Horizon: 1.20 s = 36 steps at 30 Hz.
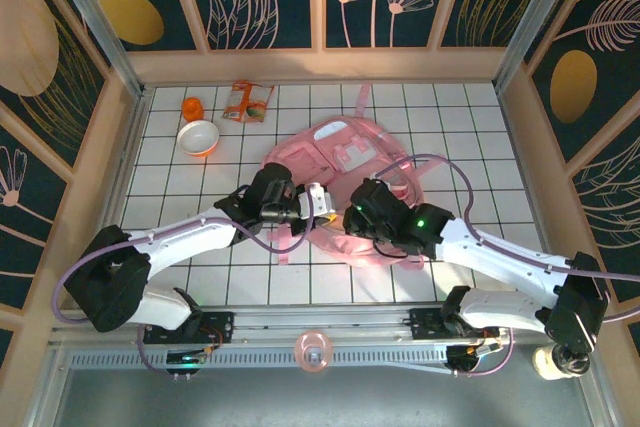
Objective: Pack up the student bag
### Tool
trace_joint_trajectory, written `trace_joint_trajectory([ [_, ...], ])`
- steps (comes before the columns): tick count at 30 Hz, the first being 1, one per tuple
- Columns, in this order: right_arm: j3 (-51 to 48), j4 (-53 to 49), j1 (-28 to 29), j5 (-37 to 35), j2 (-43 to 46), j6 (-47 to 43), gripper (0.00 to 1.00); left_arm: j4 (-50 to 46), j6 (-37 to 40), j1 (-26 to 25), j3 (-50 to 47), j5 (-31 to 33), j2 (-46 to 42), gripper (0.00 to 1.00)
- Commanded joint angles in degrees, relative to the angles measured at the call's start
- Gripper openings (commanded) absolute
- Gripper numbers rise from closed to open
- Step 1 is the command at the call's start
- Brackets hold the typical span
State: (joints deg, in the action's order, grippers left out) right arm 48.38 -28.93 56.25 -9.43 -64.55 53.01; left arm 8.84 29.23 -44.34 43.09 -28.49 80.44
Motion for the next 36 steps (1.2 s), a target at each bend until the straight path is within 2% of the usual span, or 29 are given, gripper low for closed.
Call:
trace_joint_trajectory([
  [1, 1.28, -3.41, -0.22, -7.57, 0.50, 2.12, 0.11, 1.71, -2.25, -0.31, 1.72, -3.90, 0.23, 0.00],
  [7, 2.60, -4.70, -0.08, -8.30, -1.82, 1.35, 0.12, 1.20, -1.99, -0.29, 1.69, -3.46, 0.02, 0.00],
  [10, 4.58, -7.79, -0.15, -8.15, -2.60, -1.42, 0.04, 0.03, -0.65, -0.31, 1.57, -1.86, 0.06, 0.00],
  [12, 6.18, -9.89, -1.62, -5.07, -2.41, -4.98, 0.00, -0.93, 1.18, -0.31, 1.09, -0.03, 0.15, 0.00],
  [18, 9.86, -16.92, -7.86, 7.05, -2.22, -10.96, 0.00, -4.84, 5.36, -0.31, 2.24, 2.48, 1.41, 0.00],
  [21, 9.66, -18.09, -8.96, 9.67, -3.03, -12.44, 0.00, -4.23, 5.40, -0.31, 2.48, 1.77, 1.31, 0.00],
  [25, 6.71, -15.52, -9.05, 9.43, -4.13, -12.95, 0.00, -3.83, 4.98, -0.31, 2.91, 0.38, 1.20, 0.00],
  [32, 3.28, -5.61, -8.51, 8.75, -4.00, -13.95, 0.19, -2.66, 3.75, -0.31, 2.83, -0.80, 0.19, 0.00],
  [36, 1.95, -5.40, -8.27, 6.12, -4.15, -13.26, 0.20, -2.16, 3.20, -0.30, 2.80, -1.10, -0.44, 0.00],
])
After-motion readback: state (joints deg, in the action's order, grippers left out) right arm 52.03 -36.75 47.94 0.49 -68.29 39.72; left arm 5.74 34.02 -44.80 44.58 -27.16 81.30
